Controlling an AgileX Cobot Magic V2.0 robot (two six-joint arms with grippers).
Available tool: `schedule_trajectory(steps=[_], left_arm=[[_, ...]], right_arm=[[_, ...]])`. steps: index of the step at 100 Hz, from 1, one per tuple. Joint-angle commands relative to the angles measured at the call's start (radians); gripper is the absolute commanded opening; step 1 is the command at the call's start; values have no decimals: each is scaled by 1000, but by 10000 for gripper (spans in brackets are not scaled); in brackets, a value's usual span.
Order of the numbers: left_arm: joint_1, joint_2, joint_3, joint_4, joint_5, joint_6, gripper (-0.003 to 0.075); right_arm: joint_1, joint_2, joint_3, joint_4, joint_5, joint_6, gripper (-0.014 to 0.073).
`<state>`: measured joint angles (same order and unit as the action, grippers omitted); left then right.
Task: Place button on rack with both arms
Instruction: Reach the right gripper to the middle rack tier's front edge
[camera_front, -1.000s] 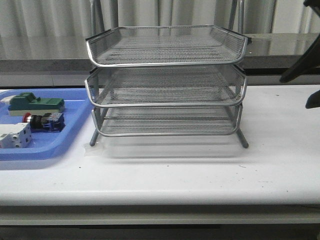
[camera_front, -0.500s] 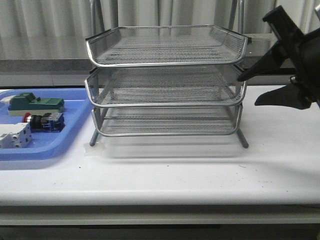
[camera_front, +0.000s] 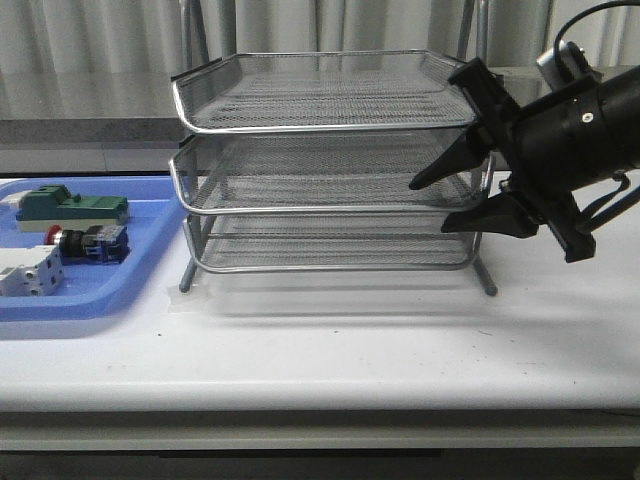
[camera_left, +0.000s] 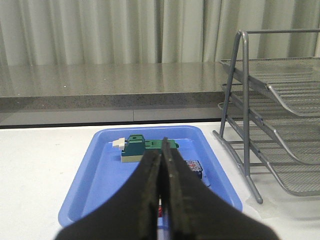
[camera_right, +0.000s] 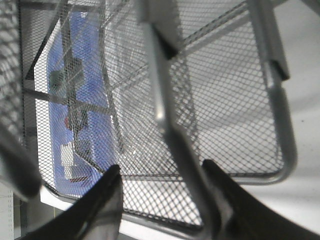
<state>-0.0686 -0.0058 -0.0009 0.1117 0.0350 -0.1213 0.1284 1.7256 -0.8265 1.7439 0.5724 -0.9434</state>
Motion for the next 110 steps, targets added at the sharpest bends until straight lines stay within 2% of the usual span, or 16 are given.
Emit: schedule_trajectory(steps=[1,12,31,41,68,110], left_arm=[[-7,-30,49,-5,-88,-8,-20],[-7,-30,49,-5,-88,-8,-20],[-7,-30,49,-5,-88,-8,-20],[-7,-30,49,-5,-88,-8,-20],[-7,-30,49,-5,-88,-8,-20],[-7,-30,49,-5,-88,-8,-20]], right_arm=[[7,-27,-31,35,44,-20,379],[7,-14,-30,35,45,-20,326],[10,-3,-30,27,48,-20,64],[11,-3,-30,19,56,-20,-16],[15,-9,15,-67,103,-20,-27],[42,-165,312,-54,67,-125,-27]])
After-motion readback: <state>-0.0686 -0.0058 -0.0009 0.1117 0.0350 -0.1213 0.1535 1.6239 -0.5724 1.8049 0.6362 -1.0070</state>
